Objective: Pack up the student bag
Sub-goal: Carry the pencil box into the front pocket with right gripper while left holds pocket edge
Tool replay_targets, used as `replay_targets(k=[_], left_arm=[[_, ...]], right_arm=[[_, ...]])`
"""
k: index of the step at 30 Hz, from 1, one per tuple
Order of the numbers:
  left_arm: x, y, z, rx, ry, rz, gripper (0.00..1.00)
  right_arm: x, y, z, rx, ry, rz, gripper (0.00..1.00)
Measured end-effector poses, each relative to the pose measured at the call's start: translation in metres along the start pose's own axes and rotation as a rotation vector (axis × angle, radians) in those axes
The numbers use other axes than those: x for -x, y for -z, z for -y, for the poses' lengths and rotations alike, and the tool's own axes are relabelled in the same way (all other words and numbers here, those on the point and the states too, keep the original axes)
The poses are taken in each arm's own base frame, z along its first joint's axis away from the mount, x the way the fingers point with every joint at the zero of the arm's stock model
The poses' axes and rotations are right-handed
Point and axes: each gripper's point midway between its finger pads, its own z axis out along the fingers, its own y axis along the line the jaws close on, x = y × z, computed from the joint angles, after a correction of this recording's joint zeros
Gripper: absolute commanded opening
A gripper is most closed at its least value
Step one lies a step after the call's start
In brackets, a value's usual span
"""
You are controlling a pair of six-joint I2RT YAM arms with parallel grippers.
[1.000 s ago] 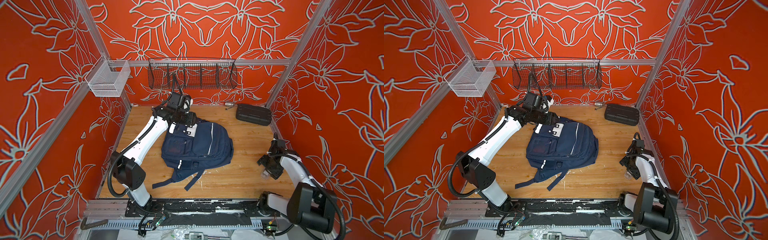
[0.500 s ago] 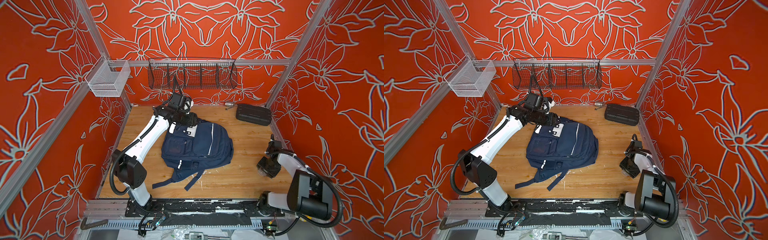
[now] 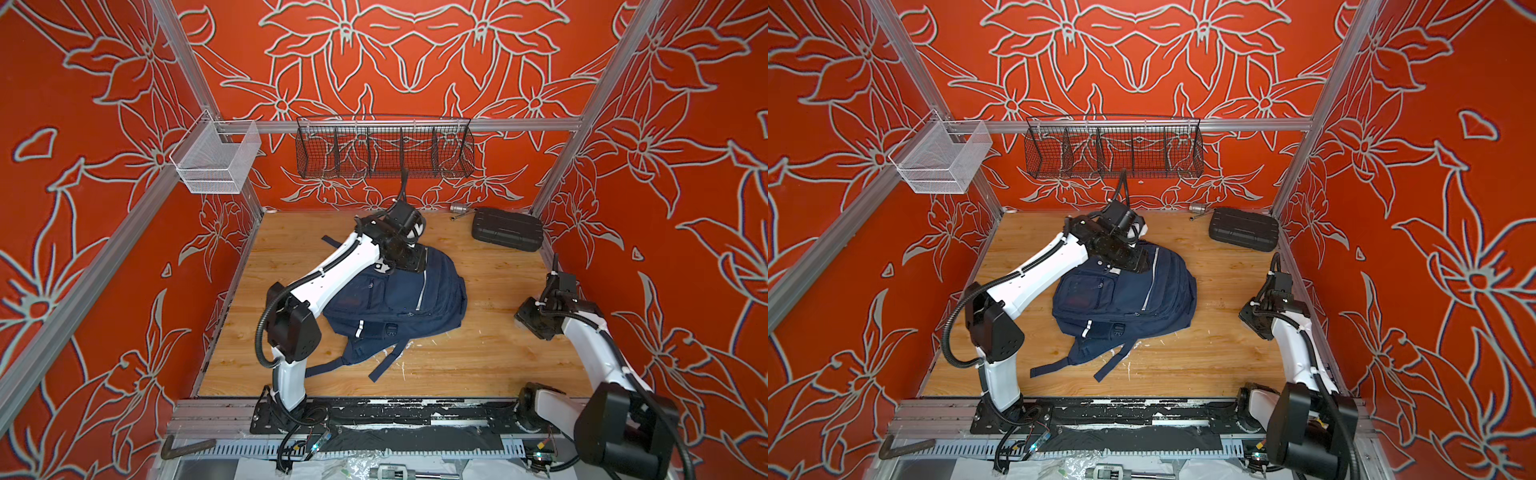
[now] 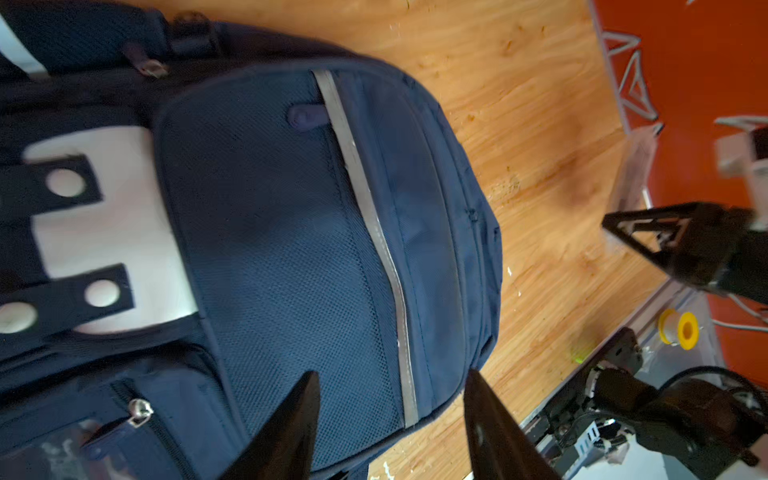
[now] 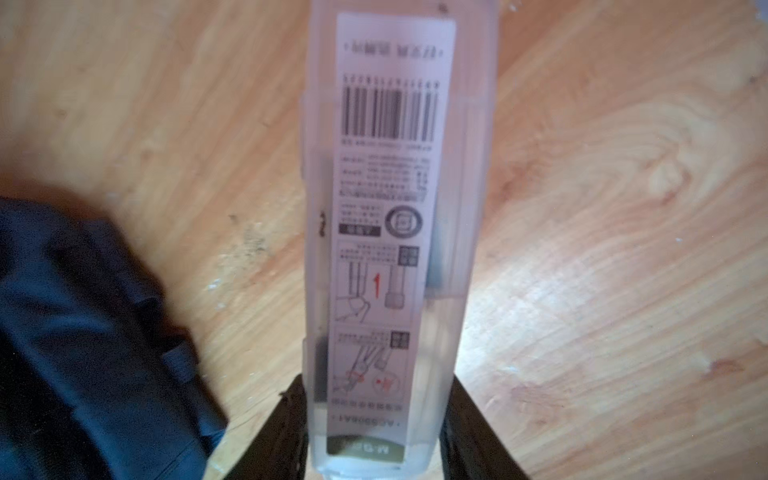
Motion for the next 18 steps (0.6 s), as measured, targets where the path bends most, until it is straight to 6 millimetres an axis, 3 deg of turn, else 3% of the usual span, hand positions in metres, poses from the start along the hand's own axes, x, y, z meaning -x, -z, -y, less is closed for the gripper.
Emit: replay_targets(k=[6,13,18], left_arm=[[-0.024,-0.035,0.018,0.073,-0.052,-0.117,0.58],[-0.021,-0.049,0.038,0.191,-0.109,-0.114,0.59],[-0.02,-0.061,0.037,0.253,-0.083,-0.135,0.59]], right_arm=[[-0.009,0.013,-0.039,0.125,0.083,-0.007,0.4],[-0.011,0.03,-0.08,0.217,0.189,0.003,0.39],[-0.012,0.033,-0.088,0.245,0.201,0.003,0.37]])
